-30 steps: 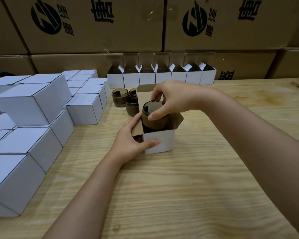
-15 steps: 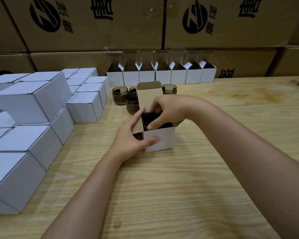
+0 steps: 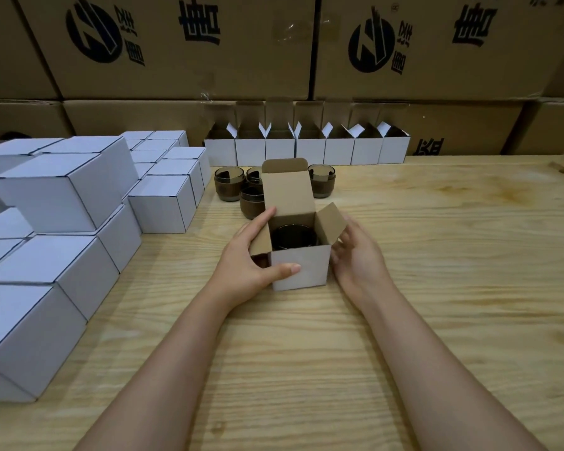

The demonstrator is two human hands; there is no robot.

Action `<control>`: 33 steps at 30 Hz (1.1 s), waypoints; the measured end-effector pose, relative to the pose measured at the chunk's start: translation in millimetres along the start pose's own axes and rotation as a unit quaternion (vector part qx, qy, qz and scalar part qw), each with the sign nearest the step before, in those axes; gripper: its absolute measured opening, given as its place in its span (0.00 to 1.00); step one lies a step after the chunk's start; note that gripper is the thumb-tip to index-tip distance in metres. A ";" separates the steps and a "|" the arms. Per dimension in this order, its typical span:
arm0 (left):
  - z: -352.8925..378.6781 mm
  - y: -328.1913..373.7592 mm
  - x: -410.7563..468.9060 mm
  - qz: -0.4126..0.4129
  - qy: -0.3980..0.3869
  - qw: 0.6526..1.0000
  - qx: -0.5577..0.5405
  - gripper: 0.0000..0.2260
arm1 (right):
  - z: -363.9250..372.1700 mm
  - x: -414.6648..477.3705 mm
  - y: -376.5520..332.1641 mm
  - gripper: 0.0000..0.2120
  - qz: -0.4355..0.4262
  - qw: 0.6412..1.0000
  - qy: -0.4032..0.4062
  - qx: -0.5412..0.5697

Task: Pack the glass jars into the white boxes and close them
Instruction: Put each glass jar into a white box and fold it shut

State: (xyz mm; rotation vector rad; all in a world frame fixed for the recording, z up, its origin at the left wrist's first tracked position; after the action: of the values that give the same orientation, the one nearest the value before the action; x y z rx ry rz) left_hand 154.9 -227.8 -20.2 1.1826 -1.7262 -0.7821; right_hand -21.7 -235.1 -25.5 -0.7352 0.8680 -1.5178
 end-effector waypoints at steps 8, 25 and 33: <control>-2.8 -3.3 -0.2 -0.020 0.024 0.997 -0.077 0.59 | 17.9 -1.2 9.8 0.14 0.006 0.990 -0.117 -0.081; 3.2 9.2 -3.0 -0.005 -0.008 0.994 -0.112 0.20 | 24.3 -4.1 5.4 0.20 -0.023 0.983 -0.138 -0.115; 2.1 10.4 -2.4 -0.007 -0.004 0.992 -0.129 0.24 | 27.3 -8.0 4.4 0.33 -0.059 0.971 -0.223 -0.059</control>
State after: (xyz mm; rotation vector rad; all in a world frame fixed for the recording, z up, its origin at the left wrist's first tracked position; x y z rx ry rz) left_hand 149.4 -221.9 -13.0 1.0169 -1.5684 -0.9877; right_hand 4.5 -230.5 -14.7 -1.1795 0.5848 -1.3333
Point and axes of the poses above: each hand's wrist, its own x-axis towards the middle knuckle, its own z-axis out of the palm, y = z × x, the point moved 5 cm from there along x, towards the middle knuckle, and after that the axes turned 2 degrees about x, right-handed, at the moved point
